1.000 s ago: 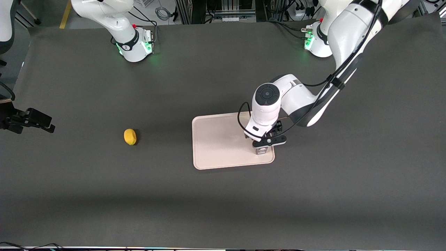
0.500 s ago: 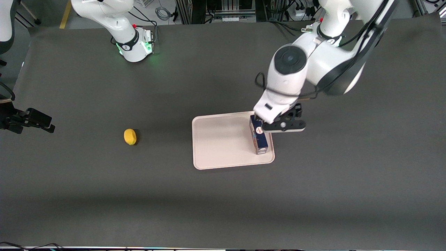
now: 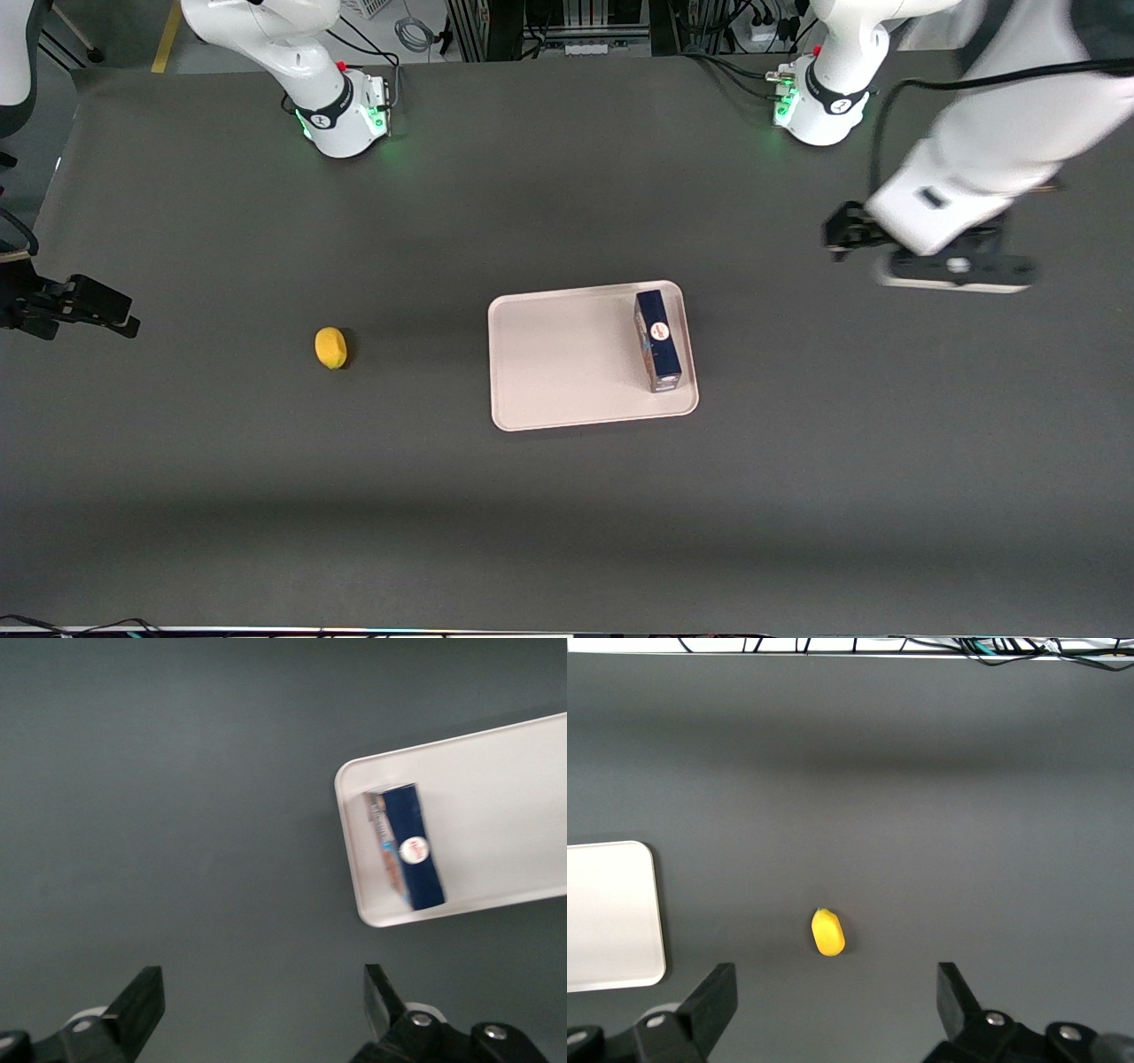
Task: Place cookie box on tray
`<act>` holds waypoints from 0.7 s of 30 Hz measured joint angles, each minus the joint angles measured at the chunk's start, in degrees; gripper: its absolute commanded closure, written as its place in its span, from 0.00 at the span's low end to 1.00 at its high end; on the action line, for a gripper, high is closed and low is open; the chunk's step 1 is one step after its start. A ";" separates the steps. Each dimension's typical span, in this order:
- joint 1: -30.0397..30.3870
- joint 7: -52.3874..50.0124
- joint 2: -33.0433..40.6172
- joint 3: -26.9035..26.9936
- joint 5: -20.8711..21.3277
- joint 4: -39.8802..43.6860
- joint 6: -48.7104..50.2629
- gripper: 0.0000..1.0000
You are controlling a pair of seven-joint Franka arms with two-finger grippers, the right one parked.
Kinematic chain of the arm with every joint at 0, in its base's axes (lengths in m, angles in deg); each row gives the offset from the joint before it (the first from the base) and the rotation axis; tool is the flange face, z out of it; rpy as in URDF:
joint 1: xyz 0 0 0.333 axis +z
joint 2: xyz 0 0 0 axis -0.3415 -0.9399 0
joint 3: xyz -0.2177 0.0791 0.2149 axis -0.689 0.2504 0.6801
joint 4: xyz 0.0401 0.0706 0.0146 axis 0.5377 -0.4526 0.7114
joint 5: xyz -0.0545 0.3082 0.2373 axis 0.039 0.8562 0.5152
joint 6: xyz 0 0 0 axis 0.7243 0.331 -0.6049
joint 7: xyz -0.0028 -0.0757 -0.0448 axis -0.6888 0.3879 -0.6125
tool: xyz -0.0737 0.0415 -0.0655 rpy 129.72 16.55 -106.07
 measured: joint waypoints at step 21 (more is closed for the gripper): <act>0.40 9.78 1.42 19.16 0.05 -0.45 -0.57 0.00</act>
